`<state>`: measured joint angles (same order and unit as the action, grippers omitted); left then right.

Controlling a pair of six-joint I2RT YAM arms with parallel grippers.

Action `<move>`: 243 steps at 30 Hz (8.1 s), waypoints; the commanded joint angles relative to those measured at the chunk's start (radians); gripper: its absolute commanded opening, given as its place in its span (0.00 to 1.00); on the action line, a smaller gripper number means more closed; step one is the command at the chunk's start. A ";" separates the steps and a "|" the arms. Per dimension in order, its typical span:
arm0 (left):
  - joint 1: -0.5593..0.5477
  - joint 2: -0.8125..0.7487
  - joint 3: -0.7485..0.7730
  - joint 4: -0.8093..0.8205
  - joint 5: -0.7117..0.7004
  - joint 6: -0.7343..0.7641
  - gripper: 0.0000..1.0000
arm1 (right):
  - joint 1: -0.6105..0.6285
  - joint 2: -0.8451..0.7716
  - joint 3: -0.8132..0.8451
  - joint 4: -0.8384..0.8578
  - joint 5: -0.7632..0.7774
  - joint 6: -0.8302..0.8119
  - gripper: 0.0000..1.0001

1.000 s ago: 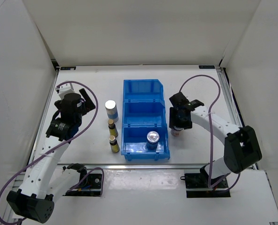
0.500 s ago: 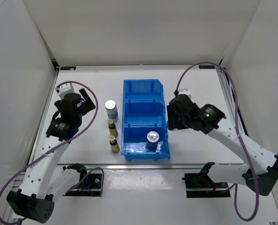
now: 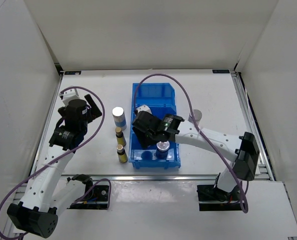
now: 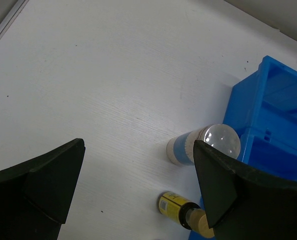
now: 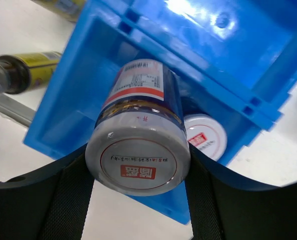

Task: Organize the condiment bottles

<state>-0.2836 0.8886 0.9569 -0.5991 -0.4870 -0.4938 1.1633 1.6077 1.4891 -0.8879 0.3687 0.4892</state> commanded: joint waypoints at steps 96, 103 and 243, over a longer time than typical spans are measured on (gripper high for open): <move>-0.003 0.024 0.008 0.002 0.007 0.004 1.00 | -0.410 0.097 0.073 0.106 -0.020 -0.116 0.36; -0.003 0.024 0.008 0.002 0.007 0.014 1.00 | -0.410 0.069 0.098 0.055 0.013 -0.116 0.93; -0.384 0.197 0.138 -0.294 0.134 -0.055 0.86 | -0.399 -0.721 -0.366 -0.232 0.118 -0.018 1.00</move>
<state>-0.7116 1.1088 1.0924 -0.8822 -0.4240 -0.5354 0.7616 0.8902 1.1206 -1.1481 0.4892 0.4858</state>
